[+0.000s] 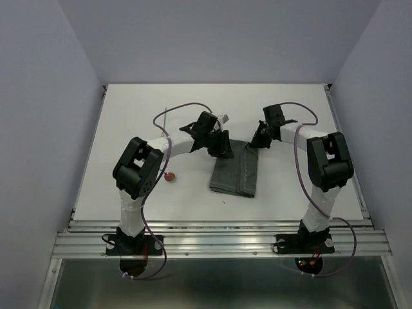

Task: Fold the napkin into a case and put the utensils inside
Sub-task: Smooth out the 2/3-rectangle-folded napkin at the center of the board.

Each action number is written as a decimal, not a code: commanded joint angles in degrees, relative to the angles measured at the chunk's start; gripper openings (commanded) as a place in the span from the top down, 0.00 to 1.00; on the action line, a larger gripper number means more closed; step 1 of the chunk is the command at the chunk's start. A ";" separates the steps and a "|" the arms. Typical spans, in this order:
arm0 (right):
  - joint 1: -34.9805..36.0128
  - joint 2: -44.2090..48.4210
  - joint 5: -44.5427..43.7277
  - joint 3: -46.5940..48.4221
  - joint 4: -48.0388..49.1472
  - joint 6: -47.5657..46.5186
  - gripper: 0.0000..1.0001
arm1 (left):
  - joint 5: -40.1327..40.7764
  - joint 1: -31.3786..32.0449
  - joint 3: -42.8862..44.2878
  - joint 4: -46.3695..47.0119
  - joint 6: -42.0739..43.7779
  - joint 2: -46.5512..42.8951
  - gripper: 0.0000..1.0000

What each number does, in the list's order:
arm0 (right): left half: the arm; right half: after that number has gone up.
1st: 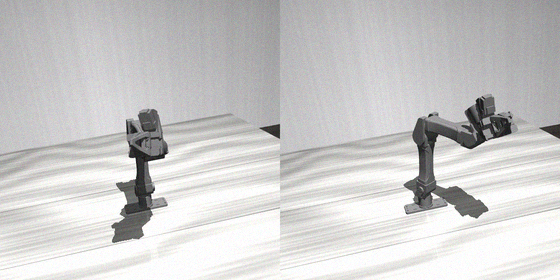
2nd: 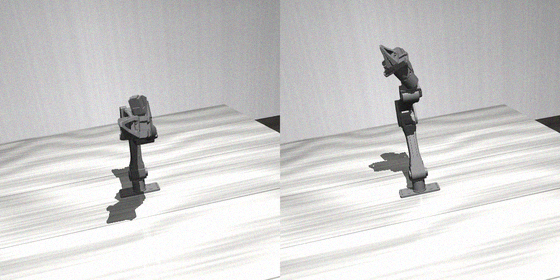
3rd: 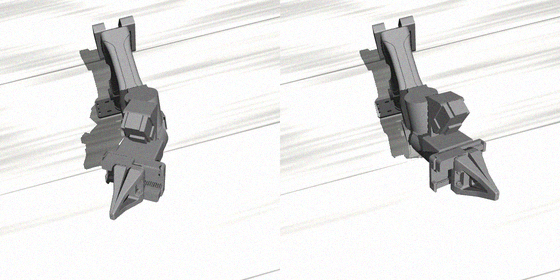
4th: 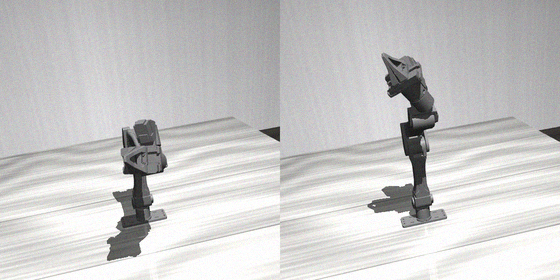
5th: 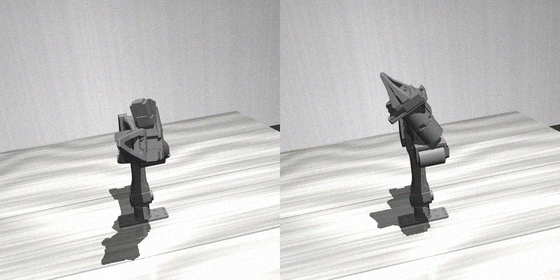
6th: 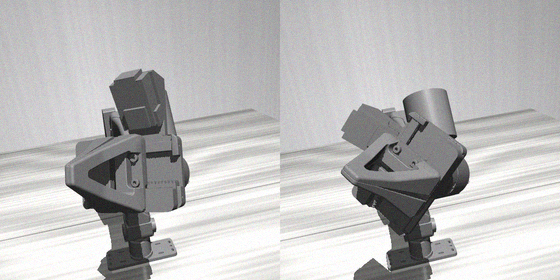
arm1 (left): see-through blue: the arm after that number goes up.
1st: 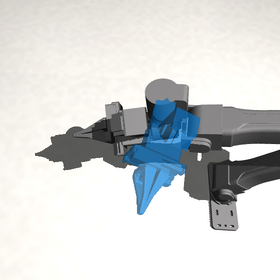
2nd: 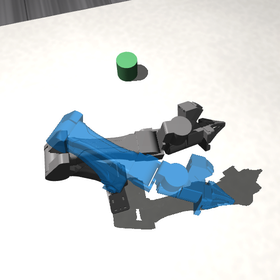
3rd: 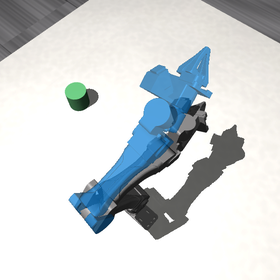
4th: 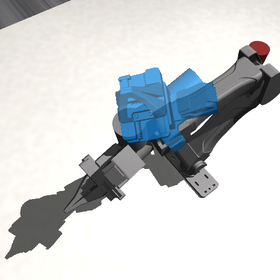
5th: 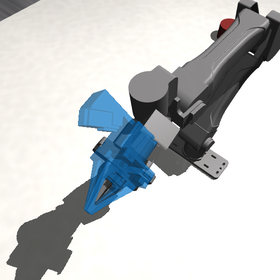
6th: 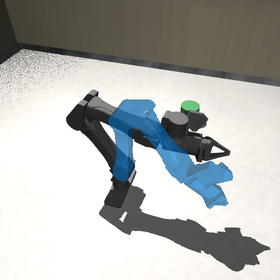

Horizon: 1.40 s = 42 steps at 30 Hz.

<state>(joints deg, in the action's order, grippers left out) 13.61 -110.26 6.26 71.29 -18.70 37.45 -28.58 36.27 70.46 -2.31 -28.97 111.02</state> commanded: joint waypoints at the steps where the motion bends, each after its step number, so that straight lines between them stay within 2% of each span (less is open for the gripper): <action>1: 0.10 1.62 -1.52 -0.80 -0.64 -1.15 0.99 | 1.42 -0.06 12.30 -2.96 0.23 2.26 0.58; 3: 0.10 1.54 -1.17 -0.45 -0.64 -1.07 0.99 | 1.42 -0.06 15.49 -3.84 -0.20 5.77 0.44; 6: 0.63 1.62 -0.81 -0.10 -0.64 -1.24 0.99 | 0.54 -0.06 20.76 -4.11 -0.56 9.56 0.32; 7: 0.63 1.54 -0.64 0.08 -0.72 -1.15 0.99 | 0.54 -0.06 21.47 -4.20 -0.65 11.13 0.28; 9: 0.63 1.62 -0.46 0.34 -0.64 -1.24 0.99 | 0.72 -0.06 22.96 -4.99 -0.65 12.72 0.27; 19: 0.63 1.36 0.07 1.05 -0.99 -1.33 0.99 | -1.22 -0.06 28.15 -3.58 -1.97 17.91 0.32; 23: 0.63 1.19 0.15 1.14 -0.99 -1.42 0.99 | -2.09 -0.06 27.81 -2.36 -2.76 18.61 0.39; 27: 0.63 1.45 0.07 1.31 -1.25 -1.33 0.99 | -2.27 0.03 27.02 -1.48 -3.46 18.09 0.54; 29: 0.63 1.62 -0.02 1.31 -1.25 -1.33 0.99 | -2.27 0.11 26.14 -0.34 -3.90 17.39 0.58; 32: 0.63 1.80 0.15 1.49 -1.34 -1.33 0.99 | -2.01 0.46 25.61 0.46 -4.25 16.86 0.58; 35: 0.63 1.80 0.15 1.66 -1.52 -1.24 0.99 | -2.18 0.90 26.22 0.46 -4.43 17.65 0.54; 42: 0.63 1.89 0.33 1.93 -1.69 -1.24 0.99 | -2.27 1.61 27.80 0.46 -4.87 19.23 0.54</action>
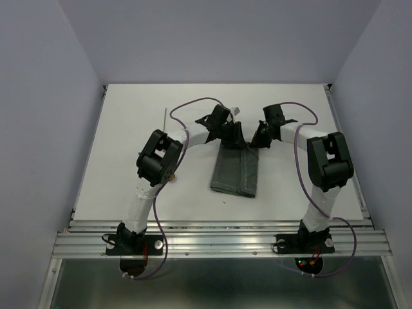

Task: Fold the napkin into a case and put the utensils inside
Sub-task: Smooth out the 2/3-rectangle-folded napkin at the center of the board.

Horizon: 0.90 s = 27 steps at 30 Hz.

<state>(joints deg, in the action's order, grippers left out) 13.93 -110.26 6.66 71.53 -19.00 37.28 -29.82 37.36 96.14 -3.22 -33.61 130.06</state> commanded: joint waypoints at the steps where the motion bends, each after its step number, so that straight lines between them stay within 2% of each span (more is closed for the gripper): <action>1: 0.30 1.98 0.02 1.69 -1.47 -1.07 0.99 | -1.03 0.60 2.47 1.47 -0.23 0.54 0.54; 6: 0.30 2.50 0.55 1.69 -1.56 -1.07 0.99 | -0.68 0.69 4.32 0.59 -0.23 2.12 0.55; 10: 0.30 3.64 0.73 1.42 -1.74 -1.33 0.99 | 0.55 0.61 5.55 -0.73 0.29 3.53 0.62; 14: 0.30 5.22 1.43 1.16 -2.26 -1.86 0.98 | 0.99 0.69 5.12 -0.91 0.21 4.41 0.81; 15: 0.30 5.58 1.43 1.16 -2.35 -2.03 0.97 | 0.91 0.61 4.94 -0.82 0.03 4.41 0.93; 16: 0.30 6.28 1.34 1.16 -2.44 -2.12 0.96 | 0.82 0.60 4.50 -0.65 -0.06 4.41 0.99; 27: 0.30 5.23 4.94 3.09 -2.27 -2.56 0.93 | -1.11 0.43 3.71 0.41 0.47 3.62 1.00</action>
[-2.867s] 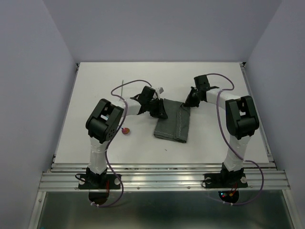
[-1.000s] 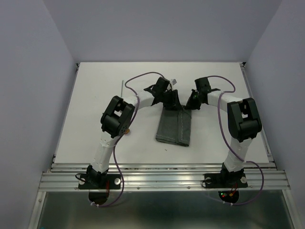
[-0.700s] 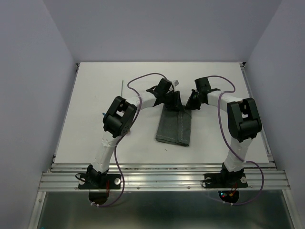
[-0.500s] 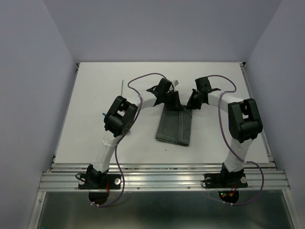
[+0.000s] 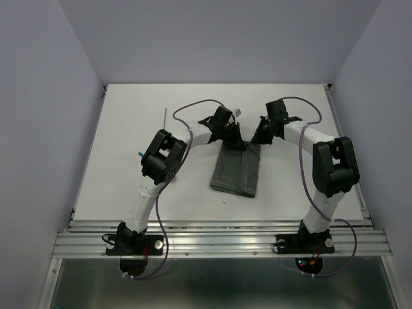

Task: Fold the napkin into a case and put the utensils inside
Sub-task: Smooth out the 2/3-rectangle-folded napkin at the center of the board.

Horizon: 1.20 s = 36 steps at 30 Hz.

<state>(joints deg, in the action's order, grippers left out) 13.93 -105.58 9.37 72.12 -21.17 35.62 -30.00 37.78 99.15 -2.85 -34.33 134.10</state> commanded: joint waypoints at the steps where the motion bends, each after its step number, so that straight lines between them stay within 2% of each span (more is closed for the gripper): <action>1: 0.30 0.38 2.32 2.50 -0.10 -0.90 0.93 | -1.03 -0.07 0.78 0.04 1.10 -0.42 1.00; 12: 0.30 -4.10 4.87 3.38 2.45 -0.02 0.93 | -1.91 0.01 0.43 0.30 1.28 -0.33 1.00; 21: 0.30 -7.62 0.66 1.45 3.06 0.77 0.94 | -1.82 -0.07 0.43 -1.36 2.33 -2.09 0.99; 23: 0.30 -7.71 0.22 0.92 3.06 0.33 0.94 | -1.38 -0.25 -0.45 -2.42 3.29 -4.19 0.89; 24: 0.30 -7.71 -0.22 0.75 3.06 0.16 0.94 | -1.12 -0.34 -0.97 -2.60 3.65 -5.16 0.77; 25: 0.30 -7.62 -0.31 0.66 3.06 -0.19 0.94 | -1.03 -0.43 -1.59 -2.86 4.00 -6.12 0.71; 27: 0.30 -7.80 -0.49 0.66 3.06 -0.72 0.94 | -0.42 -0.78 -3.35 -3.39 5.23 -9.11 0.60; 28: 0.30 -7.80 -0.40 0.74 3.06 -0.98 0.94 | -0.06 -1.04 -4.05 -3.47 5.76 -10.08 0.58; 32: 0.30 -7.62 -0.40 1.01 2.98 -1.60 0.94 | 1.70 -2.79 -6.60 -4.18 7.26 -12.37 0.61; 33: 0.30 -7.54 -0.57 1.18 2.89 -1.69 0.94 | 1.61 -3.93 -6.87 -4.09 7.26 -12.11 0.70; 36: 0.30 -6.92 -1.54 1.89 1.92 -2.04 0.94 | 1.52 -5.34 -6.87 -3.74 7.17 -10.45 0.84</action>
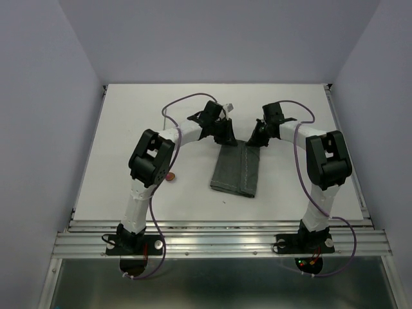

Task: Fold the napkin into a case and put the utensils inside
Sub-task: Smooth out the 2/3-rectangle-folded napkin at the center of the board.

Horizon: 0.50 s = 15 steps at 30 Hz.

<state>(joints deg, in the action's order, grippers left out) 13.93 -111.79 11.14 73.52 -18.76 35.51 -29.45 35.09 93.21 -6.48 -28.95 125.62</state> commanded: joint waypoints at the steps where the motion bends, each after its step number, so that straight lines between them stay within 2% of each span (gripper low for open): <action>1: 0.30 -0.54 -3.84 0.75 -0.66 -2.11 0.94 | 1.15 -2.92 -0.84 0.15 1.70 -1.53 0.85; 7: 2.93 0.34 -9.37 3.30 -4.08 -3.51 0.93 | 1.85 -3.45 1.27 -1.08 1.97 3.48 0.94; 15: 5.49 3.33 -17.81 5.50 -7.78 -5.36 0.90 | 3.79 -3.45 -5.49 -0.99 1.35 2.09 0.98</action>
<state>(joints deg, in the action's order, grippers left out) 18.50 -111.61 -0.80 76.69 -23.57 32.18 -28.25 31.00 92.66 -4.93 -28.80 129.40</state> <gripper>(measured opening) 0.092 0.080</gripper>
